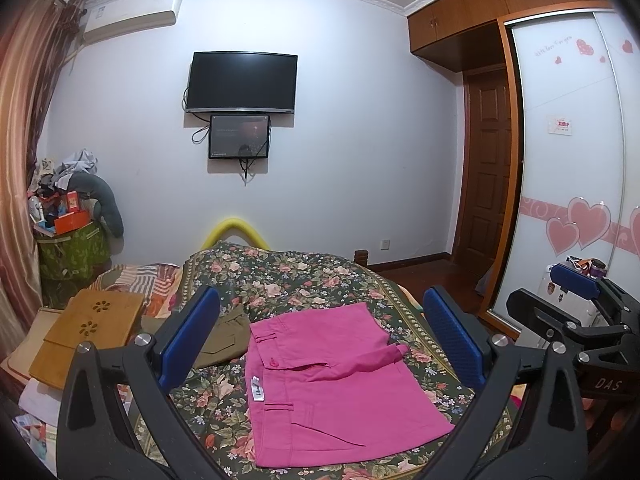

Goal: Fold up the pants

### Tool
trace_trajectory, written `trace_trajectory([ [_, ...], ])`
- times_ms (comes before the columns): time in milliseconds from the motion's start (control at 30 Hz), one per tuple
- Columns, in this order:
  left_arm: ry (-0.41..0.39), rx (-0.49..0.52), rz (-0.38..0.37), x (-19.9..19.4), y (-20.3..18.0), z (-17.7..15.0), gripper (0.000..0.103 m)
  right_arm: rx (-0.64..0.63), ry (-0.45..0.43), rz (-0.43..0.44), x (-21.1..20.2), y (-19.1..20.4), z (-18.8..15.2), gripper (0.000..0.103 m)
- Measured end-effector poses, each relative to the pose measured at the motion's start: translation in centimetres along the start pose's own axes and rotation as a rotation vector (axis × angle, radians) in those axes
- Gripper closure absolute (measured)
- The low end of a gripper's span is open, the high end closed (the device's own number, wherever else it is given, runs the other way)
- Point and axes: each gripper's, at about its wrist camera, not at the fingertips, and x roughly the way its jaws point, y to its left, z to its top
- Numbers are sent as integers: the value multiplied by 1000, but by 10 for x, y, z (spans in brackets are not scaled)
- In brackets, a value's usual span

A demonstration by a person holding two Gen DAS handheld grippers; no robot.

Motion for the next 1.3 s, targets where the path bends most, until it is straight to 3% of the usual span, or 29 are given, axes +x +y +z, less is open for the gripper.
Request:
trace_trajectory([
  [333,31,2,13,20,4,-7,0,3,35,-4,14,-4,-4,0],
  [500,105,-7,14,54,13,-17,0,10,115,-45,44,-17,-19,0],
  [733,295,12,101,136,40,-54,0,25,276,-94,96,-54,-56,1],
  [1000,556,25,113,232,73,-115,0,40,473,-92,154,-90,-101,1],
  [1100,624,22,111,257,81,-132,0,62,529,-58,175,-101,-115,10],
  [1167,666,24,120,275,88,-144,5,79,566,-29,190,-107,-123,18],
  [1233,713,39,119,293,93,-155,21,91,583,-3,203,-110,-128,24],
  [1300,751,41,108,307,96,-163,28,109,599,30,217,-114,-132,31],
])
